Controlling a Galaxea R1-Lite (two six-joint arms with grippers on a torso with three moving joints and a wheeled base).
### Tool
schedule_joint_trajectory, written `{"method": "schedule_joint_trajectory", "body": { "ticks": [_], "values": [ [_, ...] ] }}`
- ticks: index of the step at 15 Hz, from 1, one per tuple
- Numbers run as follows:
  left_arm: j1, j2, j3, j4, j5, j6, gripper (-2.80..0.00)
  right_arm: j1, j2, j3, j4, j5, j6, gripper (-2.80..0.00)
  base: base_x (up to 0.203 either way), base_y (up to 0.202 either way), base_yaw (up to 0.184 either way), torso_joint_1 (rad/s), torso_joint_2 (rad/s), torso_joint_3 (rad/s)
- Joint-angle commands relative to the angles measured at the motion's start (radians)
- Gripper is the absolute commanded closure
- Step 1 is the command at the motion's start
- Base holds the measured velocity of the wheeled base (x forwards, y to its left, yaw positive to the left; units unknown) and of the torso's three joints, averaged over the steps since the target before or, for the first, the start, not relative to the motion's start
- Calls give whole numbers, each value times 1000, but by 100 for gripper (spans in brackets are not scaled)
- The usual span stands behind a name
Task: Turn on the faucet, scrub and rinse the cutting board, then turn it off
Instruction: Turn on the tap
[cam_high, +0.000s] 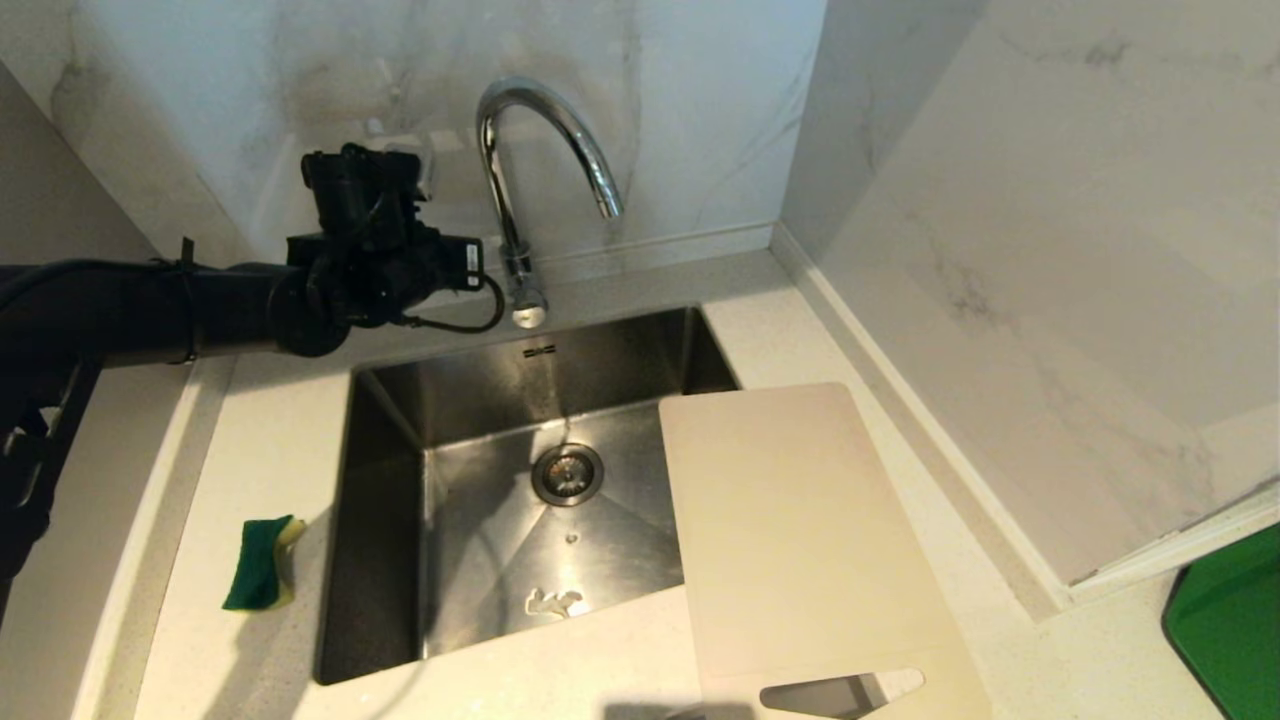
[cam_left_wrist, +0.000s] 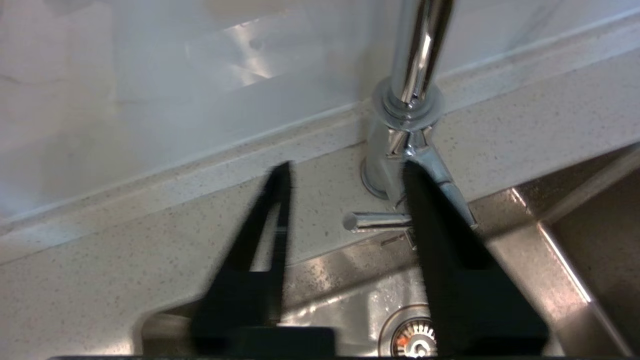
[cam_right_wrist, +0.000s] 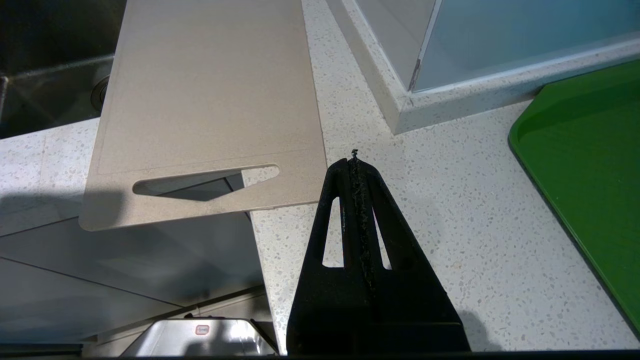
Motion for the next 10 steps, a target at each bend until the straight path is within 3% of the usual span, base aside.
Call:
{"method": "schedule_joint_trajectory", "body": {
  "ticks": [1,4,6,7,9,10],
  "values": [
    [-11,-17,1,-5,-5,-1,-280,0,0,0,0,0,0,0,0,0,0,0,0,0],
    [-43,-29,1,-16,-17,-31,-280,0,0,0,0,0,0,0,0,0,0,0,0,0],
    [-75,-40,1,-18,12,-78,-280,0,0,0,0,0,0,0,0,0,0,0,0,0],
    [-91,-45,1,-17,42,-93,-280,0,0,0,0,0,0,0,0,0,0,0,0,0],
    [-115,-39,1,-16,169,-105,-280,1,0,0,0,0,0,0,0,0,0,0,0,0],
    [-121,-36,1,-15,205,-142,-280,2,0,0,0,0,0,0,0,0,0,0,0,0]
  ]
}}
